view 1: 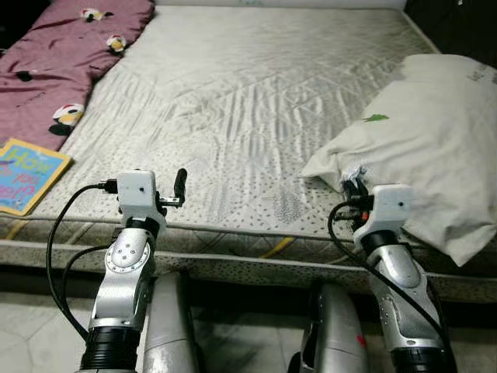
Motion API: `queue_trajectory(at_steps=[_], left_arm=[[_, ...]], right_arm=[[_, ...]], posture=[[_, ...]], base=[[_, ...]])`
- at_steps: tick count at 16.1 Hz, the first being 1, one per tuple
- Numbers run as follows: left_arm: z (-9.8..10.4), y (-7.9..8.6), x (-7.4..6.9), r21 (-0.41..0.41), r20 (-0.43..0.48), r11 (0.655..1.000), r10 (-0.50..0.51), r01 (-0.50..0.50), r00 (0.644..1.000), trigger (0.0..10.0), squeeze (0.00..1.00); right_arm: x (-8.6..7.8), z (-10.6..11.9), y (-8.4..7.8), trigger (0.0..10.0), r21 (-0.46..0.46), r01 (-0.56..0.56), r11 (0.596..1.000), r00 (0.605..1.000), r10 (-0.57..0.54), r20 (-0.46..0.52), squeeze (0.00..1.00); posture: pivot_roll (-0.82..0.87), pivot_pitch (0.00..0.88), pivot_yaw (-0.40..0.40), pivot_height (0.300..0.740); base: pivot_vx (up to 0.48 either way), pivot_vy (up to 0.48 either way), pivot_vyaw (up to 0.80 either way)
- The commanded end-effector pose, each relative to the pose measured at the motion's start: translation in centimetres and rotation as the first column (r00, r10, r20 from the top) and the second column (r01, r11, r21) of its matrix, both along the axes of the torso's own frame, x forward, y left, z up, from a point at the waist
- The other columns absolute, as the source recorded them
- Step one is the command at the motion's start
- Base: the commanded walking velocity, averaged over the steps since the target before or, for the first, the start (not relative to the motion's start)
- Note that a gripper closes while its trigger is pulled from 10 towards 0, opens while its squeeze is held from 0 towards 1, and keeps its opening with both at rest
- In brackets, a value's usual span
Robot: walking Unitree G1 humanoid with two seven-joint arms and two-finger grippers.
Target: Clean up the room
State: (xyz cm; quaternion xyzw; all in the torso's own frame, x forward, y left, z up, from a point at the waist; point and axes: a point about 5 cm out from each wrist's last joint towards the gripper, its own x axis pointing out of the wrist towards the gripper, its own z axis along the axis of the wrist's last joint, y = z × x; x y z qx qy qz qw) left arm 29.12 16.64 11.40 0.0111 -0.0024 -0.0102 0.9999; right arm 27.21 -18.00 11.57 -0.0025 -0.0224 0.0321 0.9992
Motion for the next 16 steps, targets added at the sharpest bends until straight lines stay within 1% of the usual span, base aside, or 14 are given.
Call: queue_trajectory(at_steps=[1,2,3,4,6,8,10,12,13,14,15,16], left_arm=[[0.2,-0.2,0.2,-0.002,0.007,1.0,-0.003,0.004,1.0,10.0,0.0],[0.1,-0.3,0.2,-0.01,0.004,1.0,-0.001,0.001,1.0,10.0,0.0],[0.1,-0.2,0.3,-0.017,0.005,1.0,0.004,-0.004,1.0,10.0,0.0],[0.1,-0.2,0.4,-0.017,0.001,1.0,-0.001,0.001,1.0,10.0,0.0],[0.2,-0.3,0.7,-0.014,0.002,1.0,-0.015,0.015,1.0,10.0,0.0],[0.8,-0.4,1.2,-0.007,0.017,0.999,-0.037,0.037,0.999,10.0,0.0],[0.8,-0.8,1.3,-0.014,0.018,0.998,-0.059,0.06,0.998,10.0,0.0],[0.7,-0.8,1.5,-0.025,0.028,0.999,-0.042,0.042,0.999,10.0,0.0],[0.7,-0.8,1.5,-0.027,0.03,0.999,-0.037,0.037,0.999,10.0,0.0],[0.7,-0.7,1.4,-0.024,0.033,0.999,-0.022,0.023,0.999,10.0,0.0],[0.5,-0.6,1.1,-0.023,0.03,1.0,-0.018,0.019,0.999,10.0,0.0],[-0.1,-0.4,0.4,-0.028,0.008,1.0,0.0,0.0,1.0,10.0,0.0]], right_arm=[[-0.1,0.4,-0.1,10.0,0.018,0.012,1.0,1.0,-0.012,0.009,0.0],[0.1,0.2,-0.1,10.0,0.03,0.031,0.999,1.0,-0.031,-0.004,0.0],[0.4,0.7,0.4,10.0,0.059,0.027,0.998,1.0,-0.028,0.008,0.0],[0.5,1.0,0.6,10.0,0.045,0.023,0.999,0.999,-0.024,0.021,0.0],[0.8,1.3,0.7,10.0,0.049,0.025,0.999,0.999,-0.026,0.026,0.0],[1.1,1.2,0.2,10.0,0.054,0.07,0.996,0.997,-0.071,0.019,0.0],[1.3,1.2,-0.1,10.0,0.046,0.085,0.995,0.996,-0.086,0.027,0.0],[1.4,1.2,-0.3,10.0,0.055,0.102,0.993,0.994,-0.104,0.028,0.0],[1.4,1.1,-0.1,10.0,0.059,0.085,0.995,0.996,-0.087,0.029,0.0],[1.5,1.2,0.7,10.0,0.029,0.06,0.998,0.997,-0.061,0.037,0.0],[1.3,1.1,0.9,10.0,0.027,0.054,0.998,0.998,-0.055,0.034,0.0],[1.1,1.1,1.5,10.0,0.018,0.016,1.0,0.999,-0.017,0.041,0.0]], posture=[[-0.06,0.0,0.025,0.508],[-0.06,0.0,0.024,0.508],[-0.07,0.0,0.025,0.508],[-0.08,0.0,0.031,0.508],[-0.08,0.0,0.045,0.508],[-0.08,0.0,0.063,0.508],[-0.08,0.0,0.066,0.508],[-0.08,0.0,0.06,0.528],[-0.08,0.0,0.047,0.533],[-0.07,0.0,0.041,0.537],[-0.07,0.0,0.029,0.537],[-0.06,0.0,0.022,0.537]], base=[[0.0,0.0,0.0],[0.0,0.0,-0.57],[0.0,0.0,-0.56],[0.0,0.0,-0.57],[0.0,0.0,-0.57],[0.0,0.0,-0.56],[0.0,0.0,-0.49],[0.0,0.0,-0.47],[0.0,0.0,0.0],[0.0,0.0,0.0],[0.0,0.0,0.0],[0.0,0.0,0.0]])
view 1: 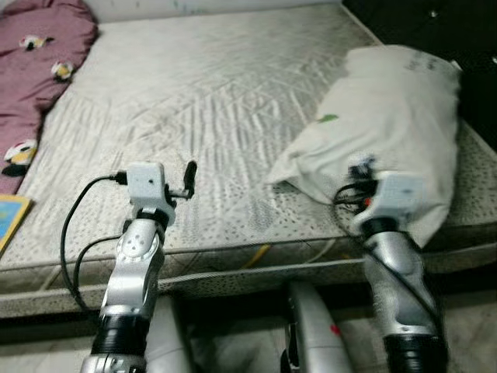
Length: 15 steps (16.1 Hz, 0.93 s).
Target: Clean up the room
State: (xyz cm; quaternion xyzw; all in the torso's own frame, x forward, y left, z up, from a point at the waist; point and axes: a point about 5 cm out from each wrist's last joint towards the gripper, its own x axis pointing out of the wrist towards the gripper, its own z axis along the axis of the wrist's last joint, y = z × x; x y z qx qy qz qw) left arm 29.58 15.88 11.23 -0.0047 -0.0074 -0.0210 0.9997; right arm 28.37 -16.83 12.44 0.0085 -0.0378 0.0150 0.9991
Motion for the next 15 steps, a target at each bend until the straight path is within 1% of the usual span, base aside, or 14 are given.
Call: queue_trajectory(at_steps=[1,4,7,9,12,13,15], left_arm=[[-0.3,0.4,-0.7,0.0,-0.008,1.0,0.027,-0.027,1.0,10.0,0.0],[-1.0,0.6,-1.1,-0.008,-0.034,0.999,0.036,-0.037,0.999,10.0,0.0],[-0.5,0.7,-1.1,-0.005,-0.029,1.0,0.024,-0.025,0.999,10.0,0.0],[-0.3,0.6,-1.3,-0.015,-0.026,0.999,0.043,-0.043,0.999,10.0,0.0],[-0.4,0.3,-2.0,-0.018,-0.035,0.999,0.036,-0.036,0.999,10.0,0.0],[-0.5,0.3,-2.4,-0.014,-0.042,0.999,0.028,-0.028,0.999,10.0,0.0],[-0.4,0.5,-2.5,-0.011,-0.042,0.999,0.031,-0.032,0.999,10.0,0.0]], right_arm=[[-0.4,0.2,0.2,10.0,0.005,-0.01,1.0,1.0,0.009,0.02,0.0],[0.4,0.2,0.0,10.0,0.031,0.013,0.999,1.0,-0.013,0.007,0.0],[0.8,0.7,0.5,10.0,0.039,0.008,0.999,1.0,-0.009,0.02,0.0],[0.7,0.7,0.9,10.0,0.035,-0.025,0.999,1.0,0.024,0.014,0.0],[0.7,0.5,1.0,10.0,0.032,-0.028,0.999,1.0,0.028,0.007,0.0],[0.6,0.1,1.0,10.0,0.034,-0.027,0.999,1.0,0.027,-0.007,0.0],[0.6,-0.1,1.3,10.0,0.033,-0.037,0.999,0.999,0.038,-0.015,0.0]], posture=[[-0.06,0.0,0.016,0.542],[-0.04,0.0,0.02,0.577],[-0.05,0.0,-0.001,0.616],[-0.04,0.0,-0.012,0.641],[-0.03,0.0,-0.013,0.67],[-0.02,0.0,-0.016,0.685],[-0.02,0.0,-0.015,0.705]], base=[[0.0,0.0,0.0],[0.0,0.0,0.0],[0.0,0.0,0.0],[0.0,0.0,0.0],[0.0,0.0,0.0],[0.0,0.0,0.0],[0.0,0.0,0.0]])
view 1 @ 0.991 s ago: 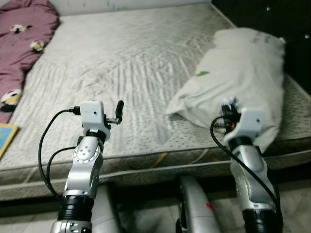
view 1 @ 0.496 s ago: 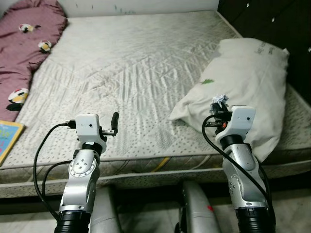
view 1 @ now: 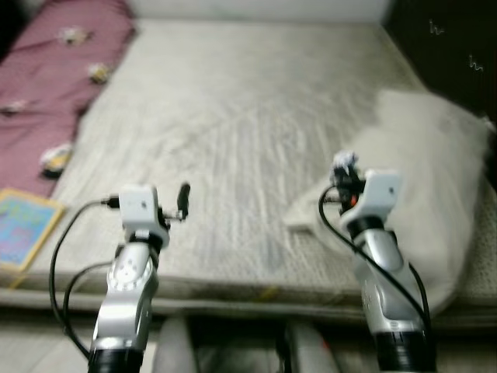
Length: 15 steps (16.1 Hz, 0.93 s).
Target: Clean up the room
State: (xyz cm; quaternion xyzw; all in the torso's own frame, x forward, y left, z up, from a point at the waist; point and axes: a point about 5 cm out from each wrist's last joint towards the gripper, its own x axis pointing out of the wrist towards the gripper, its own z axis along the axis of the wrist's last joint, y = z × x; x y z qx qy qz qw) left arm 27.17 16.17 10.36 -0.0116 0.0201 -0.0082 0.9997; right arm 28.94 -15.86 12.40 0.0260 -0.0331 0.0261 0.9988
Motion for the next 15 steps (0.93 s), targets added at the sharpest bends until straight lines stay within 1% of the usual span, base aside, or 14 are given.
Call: queue_trajectory(at_steps=[1,3,7,8,10,12,13,15], left_arm=[[0.5,0.3,0.0,0.002,0.011,1.0,0.008,-0.008,1.0,10.0,0.0],[0.6,0.1,0.1,0.002,0.014,1.0,-0.001,0.0,1.0,10.0,0.0],[0.5,-1.0,0.0,0.001,0.006,0.999,-0.036,0.036,0.999,10.0,0.0],[0.3,-1.4,0.0,0.002,-0.017,0.999,-0.051,0.051,0.999,10.0,0.0],[0.0,-1.8,0.1,0.012,-0.042,0.999,-0.051,0.052,0.998,10.0,0.0],[0.0,-1.8,-0.3,0.004,-0.05,0.999,-0.034,0.034,0.998,10.0,0.0],[-0.1,-1.8,-0.4,-0.012,-0.059,1.0,-0.025,0.024,0.998,10.0,0.0],[-0.2,-1.8,-0.7,-0.02,-0.064,1.0,-0.02,0.019,0.998,10.0,0.0]], right_arm=[[0.0,0.0,0.4,10.0,0.0,-0.017,1.0,1.0,0.017,-0.006,0.0],[0.0,-0.1,0.6,10.0,0.002,-0.02,1.0,1.0,0.02,-0.004,0.0],[-0.5,-0.2,0.4,10.0,0.009,-0.004,1.0,1.0,0.004,-0.004,0.0],[-0.6,-0.4,0.4,10.0,0.007,0.003,1.0,1.0,-0.002,-0.01,0.0],[-0.8,-0.4,0.3,10.0,0.008,0.004,1.0,1.0,-0.004,-0.017,0.0],[-0.9,-0.7,0.7,10.0,0.004,-0.02,1.0,0.999,0.02,-0.03,0.0],[-0.8,-0.7,0.7,10.0,0.005,-0.022,1.0,0.999,0.022,-0.032,0.0],[-0.6,-0.6,1.1,10.0,0.016,-0.039,0.999,0.999,0.039,-0.033,0.0]], posture=[[-0.02,0.0,-0.016,0.72],[-0.03,0.0,-0.009,0.74],[-0.04,0.0,0.007,0.74],[-0.04,0.0,0.005,0.74],[-0.03,0.0,-0.002,0.74],[-0.02,0.0,-0.019,0.74],[-0.01,0.0,-0.024,0.74],[-0.01,0.0,-0.032,0.74]], base=[[0.0,0.0,0.0],[0.0,0.0,0.0],[0.0,0.0,0.0],[0.0,0.0,0.0],[0.0,0.0,0.0],[0.0,0.0,0.0],[0.0,0.0,0.0],[0.0,0.0,0.0]])
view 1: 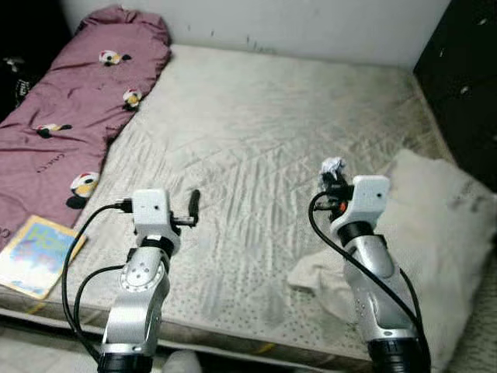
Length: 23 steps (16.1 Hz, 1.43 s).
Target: Clean up the room
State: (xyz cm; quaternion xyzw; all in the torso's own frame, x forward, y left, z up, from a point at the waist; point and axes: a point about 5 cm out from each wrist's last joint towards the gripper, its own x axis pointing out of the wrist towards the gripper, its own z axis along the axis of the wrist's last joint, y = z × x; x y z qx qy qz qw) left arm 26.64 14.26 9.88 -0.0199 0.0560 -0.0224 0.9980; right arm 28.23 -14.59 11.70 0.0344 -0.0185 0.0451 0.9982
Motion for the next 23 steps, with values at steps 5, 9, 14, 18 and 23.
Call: queue_trajectory(at_steps=[5,9,14,18,23], left_arm=[[0.29,0.09,0.21,-0.007,0.011,1.0,0.008,-0.008,1.0,10.0,0.0],[0.66,-0.06,0.5,-0.019,0.034,1.0,-0.022,0.022,0.999,10.0,0.0],[0.44,-0.35,0.18,-0.055,0.023,0.998,-0.027,0.028,0.999,10.0,0.0],[0.11,-0.07,-0.11,-0.054,0.02,0.998,-0.023,0.024,1.0,10.0,0.0],[0.24,-0.36,-0.03,-0.061,0.012,0.998,-0.034,0.035,0.999,10.0,0.0]], right_arm=[[0.51,0.04,0.19,10.0,0.016,-0.002,1.0,1.0,0.002,-0.013,0.0],[0.21,-0.15,-0.47,10.0,0.001,0.036,0.999,0.999,-0.036,-0.016,0.0],[0.66,-0.15,-0.04,10.0,0.005,0.032,0.999,0.999,-0.032,-0.021,0.0],[0.5,-0.23,-0.09,10.0,0.003,0.035,0.999,0.999,-0.035,-0.023,0.0],[0.47,-0.38,-0.06,10.0,-0.009,0.033,0.999,0.999,-0.034,-0.032,0.0]], posture=[[-0.02,0.0,-0.028,0.74],[-0.03,0.0,-0.02,0.74],[-0.01,0.0,-0.023,0.74],[-0.02,0.0,-0.021,0.74],[-0.02,0.0,-0.026,0.74]], base=[[0.0,0.339,0.0],[0.0,0.48,0.0],[0.0,0.48,0.0],[0.0,0.48,0.0],[0.0,0.48,0.0]])
